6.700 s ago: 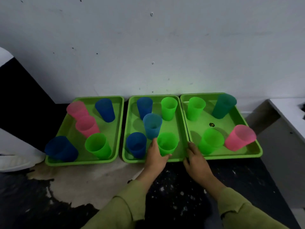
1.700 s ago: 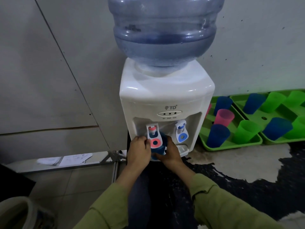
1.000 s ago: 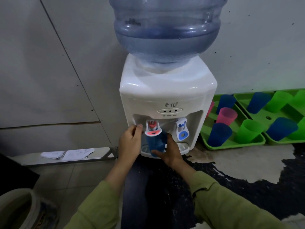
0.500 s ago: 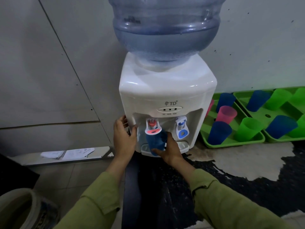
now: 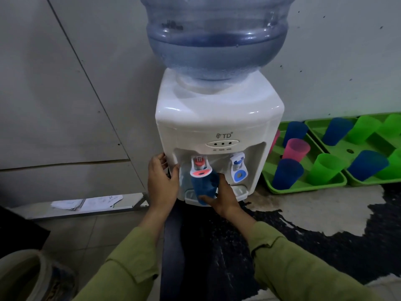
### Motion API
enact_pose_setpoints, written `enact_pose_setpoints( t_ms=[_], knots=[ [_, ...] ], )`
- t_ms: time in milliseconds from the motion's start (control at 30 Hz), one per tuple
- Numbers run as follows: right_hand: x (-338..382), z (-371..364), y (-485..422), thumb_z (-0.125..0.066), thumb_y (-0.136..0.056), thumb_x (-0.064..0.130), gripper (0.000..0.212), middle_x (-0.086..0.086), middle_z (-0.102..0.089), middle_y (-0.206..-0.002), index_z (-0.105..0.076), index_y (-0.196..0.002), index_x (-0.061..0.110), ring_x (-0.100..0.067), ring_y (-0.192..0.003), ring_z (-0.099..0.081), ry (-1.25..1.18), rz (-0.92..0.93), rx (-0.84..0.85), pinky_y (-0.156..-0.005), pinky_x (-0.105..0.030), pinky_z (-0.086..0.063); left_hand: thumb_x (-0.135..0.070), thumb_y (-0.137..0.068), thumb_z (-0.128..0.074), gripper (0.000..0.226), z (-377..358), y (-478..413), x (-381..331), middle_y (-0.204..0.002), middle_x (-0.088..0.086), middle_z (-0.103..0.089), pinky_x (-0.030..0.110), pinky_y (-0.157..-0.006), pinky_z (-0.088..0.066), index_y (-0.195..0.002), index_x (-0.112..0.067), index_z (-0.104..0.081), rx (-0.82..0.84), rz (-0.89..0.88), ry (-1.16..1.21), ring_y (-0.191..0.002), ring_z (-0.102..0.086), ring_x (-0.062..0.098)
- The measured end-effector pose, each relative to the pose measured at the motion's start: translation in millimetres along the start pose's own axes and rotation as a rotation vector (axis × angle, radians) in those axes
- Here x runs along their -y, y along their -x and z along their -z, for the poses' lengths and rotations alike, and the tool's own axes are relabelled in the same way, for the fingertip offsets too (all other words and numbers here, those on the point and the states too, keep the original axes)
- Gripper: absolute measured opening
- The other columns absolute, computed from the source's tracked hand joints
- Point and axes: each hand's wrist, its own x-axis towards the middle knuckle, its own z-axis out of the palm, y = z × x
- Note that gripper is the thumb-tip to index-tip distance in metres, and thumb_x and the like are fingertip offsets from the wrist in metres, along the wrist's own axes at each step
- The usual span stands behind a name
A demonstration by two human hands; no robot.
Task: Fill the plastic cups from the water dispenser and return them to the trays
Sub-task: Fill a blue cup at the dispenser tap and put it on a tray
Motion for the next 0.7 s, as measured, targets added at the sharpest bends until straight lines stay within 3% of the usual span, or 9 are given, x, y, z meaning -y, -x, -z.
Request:
enact_pose_setpoints(
  t_ms=[133,233,367,433,500,533,633,700],
  knots=[
    [0,-5,-5,-0.080,-0.068,0.009,0.081,-0.001,-0.042,-0.141,-0.032,-0.133,0.015,-0.017,-0.130,-0.041,-0.086,-0.045,-0.005,-0.101,-0.020,-0.032,-0.019,-0.083,-0.068,0.036,2,-1,-1,-0.115,0.005,-0.058,0.043,-0.084,-0.054,-0.114,-0.018,-0.049,0.007,0.020,0.020,-0.100,-0.060,0.017],
    [-2,-5,-6,-0.081,-0.067,0.009,0.082,-0.003,-0.042,-0.141,-0.032,-0.133,0.013,-0.019,-0.130,-0.041,-0.076,-0.036,-0.008,-0.110,-0.033,-0.035,-0.025,-0.086,-0.064,0.027,4,2,-3,-0.112,0.001,-0.058,0.035,-0.081,-0.053,-0.107,-0.023,-0.049,0.009,0.047,0.028,-0.095,-0.061,0.013],
    [0,-4,-5,-0.080,-0.067,0.006,0.081,-0.005,-0.043,-0.141,-0.033,-0.132,0.011,-0.021,-0.131,-0.041,-0.099,-0.025,-0.002,-0.110,-0.039,-0.037,-0.036,-0.088,-0.057,0.015,6,11,-6,-0.088,-0.002,-0.062,0.030,-0.068,-0.045,-0.088,-0.021,-0.055,-0.027,0.077,-0.051,-0.081,-0.060,0.018],
    [0,-3,-4,-0.080,-0.067,0.005,0.080,-0.005,-0.043,-0.140,-0.033,-0.132,0.010,-0.019,-0.130,-0.041,-0.106,-0.017,0.001,-0.105,-0.027,-0.042,-0.043,-0.090,-0.052,0.025,5,14,-9,-0.078,-0.003,-0.064,0.030,-0.063,-0.044,-0.080,-0.021,-0.061,0.094,0.100,-0.051,-0.074,-0.060,0.017],
    [2,-2,-3,-0.078,-0.068,0.002,0.078,-0.005,-0.042,-0.141,-0.032,-0.132,0.010,-0.015,-0.127,-0.041,-0.125,-0.024,0.010,-0.088,-0.005,-0.043,-0.048,-0.091,-0.048,0.034,4,14,-17,-0.071,-0.004,-0.066,0.027,-0.060,-0.044,-0.075,-0.022,-0.063,0.240,0.172,0.010,-0.070,-0.062,0.012],
    [3,-1,-3,-0.078,-0.069,0.002,0.078,-0.006,-0.041,-0.141,-0.032,-0.132,0.009,-0.014,-0.126,-0.041,-0.125,-0.022,0.011,-0.087,-0.003,-0.041,-0.049,-0.091,-0.048,0.035,3,14,-21,-0.069,-0.006,-0.066,0.025,-0.058,-0.043,-0.074,-0.023,-0.064,0.294,0.214,0.058,-0.067,-0.062,0.007],
    [4,-1,-2,-0.079,-0.069,0.006,0.080,-0.006,-0.042,-0.142,-0.031,-0.133,0.009,-0.018,-0.131,-0.039,-0.077,-0.009,-0.007,-0.109,-0.024,-0.033,-0.043,-0.089,-0.055,0.030,-1,11,-30,-0.056,-0.010,-0.064,0.016,-0.050,-0.043,-0.069,-0.023,-0.064,0.363,0.333,0.174,-0.050,-0.059,-0.003],
    [3,-1,-2,-0.080,-0.068,0.011,0.081,-0.005,-0.043,-0.141,-0.031,-0.134,0.011,-0.019,-0.132,-0.040,-0.047,-0.005,-0.007,-0.112,-0.029,-0.031,-0.035,-0.087,-0.061,0.026,-3,7,-34,-0.046,-0.010,-0.061,0.010,-0.041,-0.040,-0.067,-0.018,-0.062,0.417,0.416,0.258,-0.041,-0.054,-0.004]
  ],
)
